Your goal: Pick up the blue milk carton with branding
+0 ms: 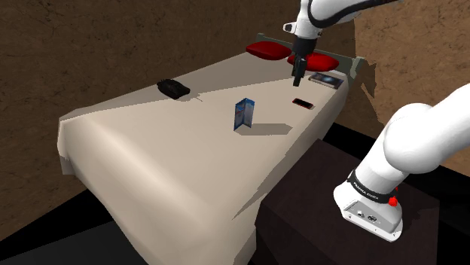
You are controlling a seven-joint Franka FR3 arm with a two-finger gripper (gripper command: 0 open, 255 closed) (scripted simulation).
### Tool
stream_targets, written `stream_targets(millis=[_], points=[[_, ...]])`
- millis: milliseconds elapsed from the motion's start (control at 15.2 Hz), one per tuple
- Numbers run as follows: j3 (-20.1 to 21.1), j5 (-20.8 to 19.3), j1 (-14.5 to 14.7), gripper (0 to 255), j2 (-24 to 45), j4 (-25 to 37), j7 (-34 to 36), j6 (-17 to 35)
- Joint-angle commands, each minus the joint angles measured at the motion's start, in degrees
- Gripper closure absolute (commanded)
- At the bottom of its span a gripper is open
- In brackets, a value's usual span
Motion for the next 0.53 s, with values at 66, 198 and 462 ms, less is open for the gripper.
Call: stream_targets(millis=[66, 198, 462], points=[[-3.0, 0.0, 1.0, 0, 6.0, 1.5, -7.4, 4.8], [-4.8, 0.6, 1.7, 0, 10.3, 3.0, -12.3, 7.8], [-7.7, 3.5, 3.0, 0, 19.7, 7.0, -22.6, 13.0]])
